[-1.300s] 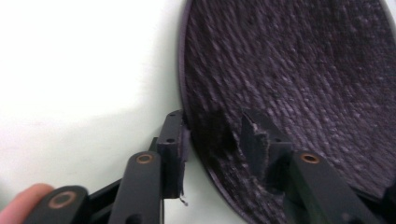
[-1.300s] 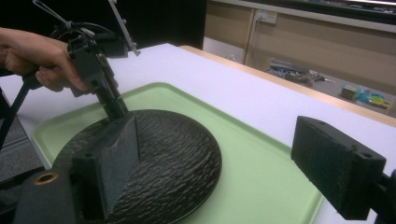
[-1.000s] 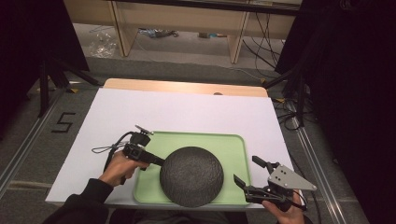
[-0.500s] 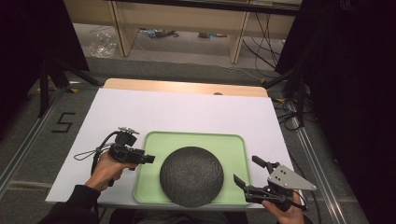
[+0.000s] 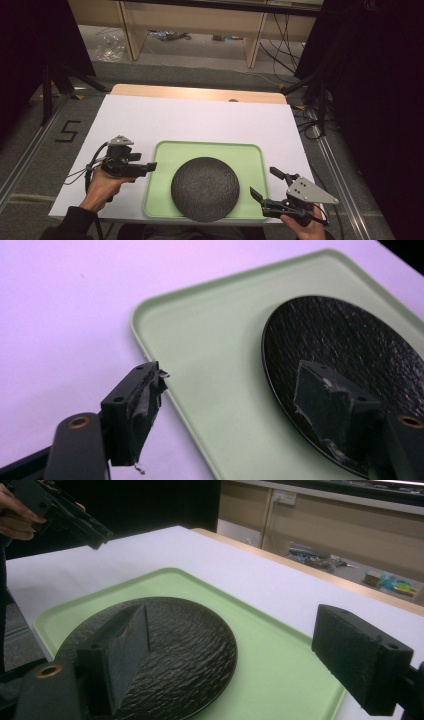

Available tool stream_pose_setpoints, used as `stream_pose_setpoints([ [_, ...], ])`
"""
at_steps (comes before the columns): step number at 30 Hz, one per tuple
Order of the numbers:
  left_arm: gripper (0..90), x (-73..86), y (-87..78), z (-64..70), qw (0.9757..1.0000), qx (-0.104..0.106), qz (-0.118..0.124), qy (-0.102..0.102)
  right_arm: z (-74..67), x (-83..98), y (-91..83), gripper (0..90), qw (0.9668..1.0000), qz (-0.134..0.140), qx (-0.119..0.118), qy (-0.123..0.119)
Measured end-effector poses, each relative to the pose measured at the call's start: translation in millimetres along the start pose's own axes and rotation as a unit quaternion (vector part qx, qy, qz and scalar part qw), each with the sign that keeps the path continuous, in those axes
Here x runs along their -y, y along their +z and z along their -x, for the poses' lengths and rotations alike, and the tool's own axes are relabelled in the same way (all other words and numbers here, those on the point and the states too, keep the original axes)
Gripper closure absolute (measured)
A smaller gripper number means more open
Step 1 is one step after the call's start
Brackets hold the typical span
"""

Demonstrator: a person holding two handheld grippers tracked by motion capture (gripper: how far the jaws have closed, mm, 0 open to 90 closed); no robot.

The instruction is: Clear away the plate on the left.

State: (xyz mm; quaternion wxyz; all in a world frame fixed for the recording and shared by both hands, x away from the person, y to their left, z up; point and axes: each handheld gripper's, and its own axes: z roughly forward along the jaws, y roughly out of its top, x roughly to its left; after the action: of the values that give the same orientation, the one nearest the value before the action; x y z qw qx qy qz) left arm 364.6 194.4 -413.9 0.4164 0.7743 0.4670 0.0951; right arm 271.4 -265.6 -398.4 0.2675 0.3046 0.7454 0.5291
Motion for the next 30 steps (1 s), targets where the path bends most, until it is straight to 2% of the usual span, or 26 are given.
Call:
stream_pose_setpoints([
  [1,26.1,0.9,-3.6,-0.5,0.9999,-0.002,0.009,0.008,-0.1,0.0,0.0,16.4,1.0,0.0,0.0,0.0],
  [7,24.9,8.3,-12.7,2.7,0.9984,-0.002,0.056,-0.001,0.4,-0.3,0.0,16.4,1.0,0.001,-0.002,-0.004],
  [12,23.7,13.7,-18.0,5.4,0.9966,-0.007,0.081,0.004,-0.5,-0.2,-0.4,16.4,1.0,-0.003,-0.006,0.002],
  [13,23.7,14.1,-19.6,5.5,0.9967,-0.011,0.079,0.008,0.4,-0.2,0.0,16.4,1.0,0.001,-0.002,-0.004],
  [16,21.7,15.2,-22.2,7.6,0.9957,-0.006,0.092,0.014,0.2,-0.2,0.1,16.4,1.0,0.001,-0.002,-0.003],
  [19,19.8,17.0,-25.1,10.4,0.9945,-0.001,0.102,0.023,-1.2,-0.3,-0.4,16.4,0.9999,-0.006,-0.011,0.007],
  [21,19.0,18.7,-26.7,12.8,0.9936,-0.002,0.111,0.023,0.3,-0.3,0.2,16.4,1.0,0.001,-0.002,-0.003],
  [24,17.9,21.3,-29.2,15.5,0.9922,-0.001,0.118,0.039,-0.8,-0.4,-0.4,16.4,1.0,-0.004,-0.005,0.002],
  [25,18.0,24.2,-30.5,19.0,0.9917,0.001,0.126,0.022,-1.0,-0.4,-0.7,16.4,1.0,-0.005,-0.005,0.003],
  [26,18.1,25.5,-31.1,20.0,0.9915,0.006,0.129,0.02,-0.9,-0.6,-1.0,16.4,1.0,-0.005,-0.004,0.002],
  [27,18.0,26.5,-31.3,21.0,0.9912,0.008,0.13,0.022,-0.6,-0.4,-0.5,16.4,1.0,0.0,0.0,-0.001],
  [28,17.9,27.3,-32.3,22.4,0.9912,0.006,0.128,0.034,-0.5,-0.4,-0.5,16.4,1.0,0.0,0.0,-0.001],
  [30,18.1,29.2,-33.3,27.7,0.9913,-0.003,0.127,0.035,-0.5,-0.6,-0.6,16.4,1.0,-0.004,-0.002,-0.001],
])
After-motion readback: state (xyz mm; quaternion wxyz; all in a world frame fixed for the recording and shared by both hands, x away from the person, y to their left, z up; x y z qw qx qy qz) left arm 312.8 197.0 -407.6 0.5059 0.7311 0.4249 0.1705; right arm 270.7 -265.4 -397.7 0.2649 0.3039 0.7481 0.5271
